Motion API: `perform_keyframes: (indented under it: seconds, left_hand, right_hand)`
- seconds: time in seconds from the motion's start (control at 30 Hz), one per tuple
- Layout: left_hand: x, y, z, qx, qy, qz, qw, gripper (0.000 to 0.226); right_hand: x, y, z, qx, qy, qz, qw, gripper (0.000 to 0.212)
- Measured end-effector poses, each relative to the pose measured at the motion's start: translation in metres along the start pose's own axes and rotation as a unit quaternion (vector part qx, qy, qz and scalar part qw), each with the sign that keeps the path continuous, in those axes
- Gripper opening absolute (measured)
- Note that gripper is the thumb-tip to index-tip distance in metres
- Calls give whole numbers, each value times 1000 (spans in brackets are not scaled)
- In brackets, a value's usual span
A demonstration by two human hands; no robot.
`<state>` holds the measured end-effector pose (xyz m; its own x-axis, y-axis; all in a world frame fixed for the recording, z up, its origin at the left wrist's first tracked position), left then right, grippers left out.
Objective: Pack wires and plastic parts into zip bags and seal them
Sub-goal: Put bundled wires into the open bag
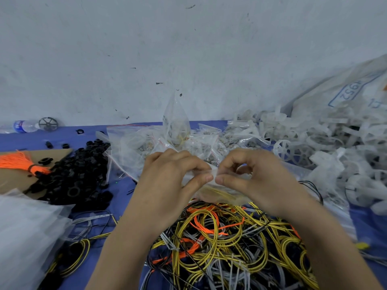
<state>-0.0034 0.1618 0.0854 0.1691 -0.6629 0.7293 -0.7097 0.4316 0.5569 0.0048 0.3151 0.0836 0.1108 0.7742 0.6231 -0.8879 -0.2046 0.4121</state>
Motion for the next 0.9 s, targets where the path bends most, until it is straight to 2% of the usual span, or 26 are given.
perform_keyframes:
  seconds: [0.17, 0.3, 0.5, 0.9]
  left_hand:
    - [-5, 1, 0, -4, 36, 4, 999, 10]
    - [-9, 2, -3, -15, 48, -5, 999, 11]
    - [-13, 3, -7, -19, 33, -22, 999, 6]
    - [-9, 3, 0, -18, 15, -27, 999, 6]
  right_hand:
    - [-5, -1, 7, 11, -57, 37, 998, 4]
    - [-4, -1, 8, 1, -107, 43, 993, 12]
    - [-4, -2, 6, -4, -107, 17, 994, 19]
    - [4, -4, 10, 31, -82, 13, 996, 6]
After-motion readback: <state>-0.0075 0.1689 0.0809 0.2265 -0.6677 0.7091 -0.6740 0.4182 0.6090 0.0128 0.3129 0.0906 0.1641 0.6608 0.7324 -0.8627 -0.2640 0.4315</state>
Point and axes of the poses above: each hand's wrist, its own y-axis towards the middle knuckle, its own x-axis out of the back of the hand, z = x × y, the point moved 5 cm from there along y, towards the middle knuckle, and after that the axes turned 2 degrees about z, right-handed, at the moved point
